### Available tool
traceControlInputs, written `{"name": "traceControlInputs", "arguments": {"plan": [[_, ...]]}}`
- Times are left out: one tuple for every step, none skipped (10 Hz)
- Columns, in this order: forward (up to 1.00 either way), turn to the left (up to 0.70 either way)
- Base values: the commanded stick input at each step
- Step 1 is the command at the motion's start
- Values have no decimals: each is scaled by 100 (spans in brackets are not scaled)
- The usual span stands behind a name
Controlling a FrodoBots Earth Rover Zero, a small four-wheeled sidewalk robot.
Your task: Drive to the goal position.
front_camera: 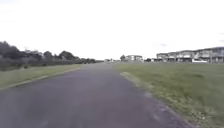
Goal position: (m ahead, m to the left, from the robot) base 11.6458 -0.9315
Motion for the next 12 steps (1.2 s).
{"name": "traceControlInputs", "arguments": {"plan": [[70, 0], [70, 0], [70, 0], [70, 0], [70, 0], [70, 0], [70, 0], [70, 0], [70, 0], [70, 0], [70, 0], [70, 0]]}}
